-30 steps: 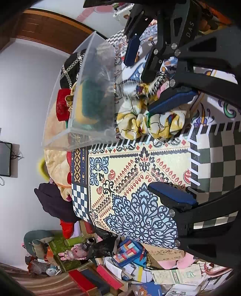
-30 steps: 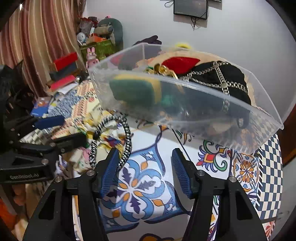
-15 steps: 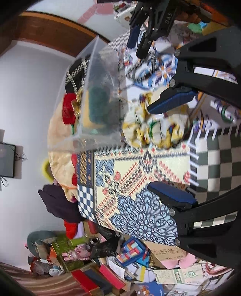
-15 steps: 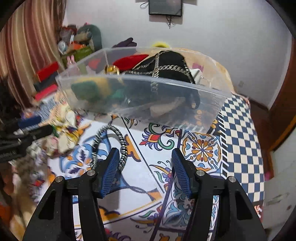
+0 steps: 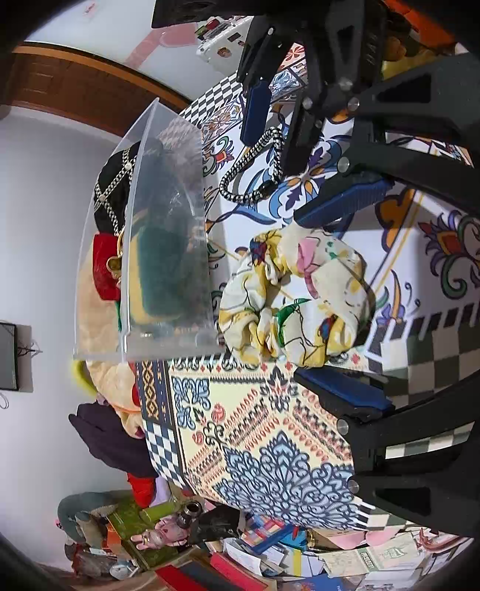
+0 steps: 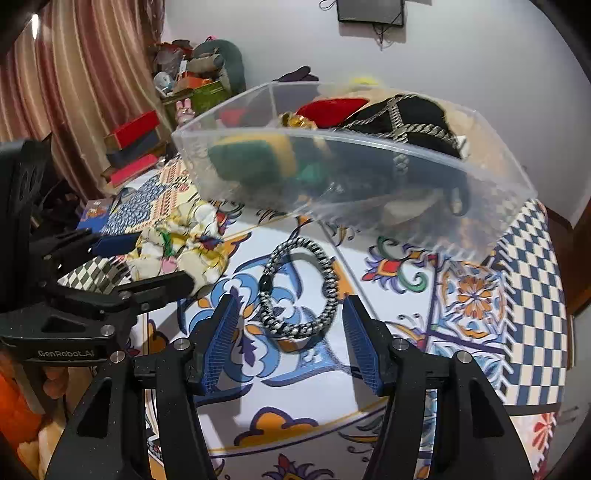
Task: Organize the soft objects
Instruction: 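Grasp the floral scrunchie with the left tool while the right tool grasps the braided cord loop, then carry the scrunchie and cord loop into the clear box and open both tools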
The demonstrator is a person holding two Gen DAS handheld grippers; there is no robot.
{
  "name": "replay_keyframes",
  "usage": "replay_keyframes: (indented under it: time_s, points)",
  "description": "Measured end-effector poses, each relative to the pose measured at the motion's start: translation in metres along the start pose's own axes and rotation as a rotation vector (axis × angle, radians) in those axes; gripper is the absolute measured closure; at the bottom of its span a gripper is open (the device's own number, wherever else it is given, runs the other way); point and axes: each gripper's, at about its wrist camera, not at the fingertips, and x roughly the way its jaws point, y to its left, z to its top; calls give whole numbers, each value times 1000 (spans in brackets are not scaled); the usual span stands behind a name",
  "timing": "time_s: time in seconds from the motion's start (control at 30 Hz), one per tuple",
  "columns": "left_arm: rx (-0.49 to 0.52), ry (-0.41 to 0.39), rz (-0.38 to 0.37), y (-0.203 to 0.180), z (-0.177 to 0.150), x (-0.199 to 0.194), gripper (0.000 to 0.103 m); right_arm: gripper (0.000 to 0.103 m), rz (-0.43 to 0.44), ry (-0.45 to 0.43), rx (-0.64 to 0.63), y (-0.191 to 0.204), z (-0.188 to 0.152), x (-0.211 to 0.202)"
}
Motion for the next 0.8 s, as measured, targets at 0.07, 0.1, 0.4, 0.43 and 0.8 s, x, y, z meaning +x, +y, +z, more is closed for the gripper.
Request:
replay_keyframes:
  time_s: [0.07,0.1,0.4,0.43,0.8]
  points:
    - [9,-4,1,-2,2,3,29,51,-18,-9,-15,5,-4,-1]
    - [15,-11,3,-5,2,5,34,61,-34,-14,-23,6,-4,0]
    - [57,-30,-19,-17,-1,-2,77,88,-29,-28,-11,0,-2,-7]
    - [58,-42,-22,-17,-1,-6,78,88,-27,-32,-10,-1,-3,-9]
    - [55,-183,-35,-20,22,-53,78,88,-42,-185,16,-11,15,-60]
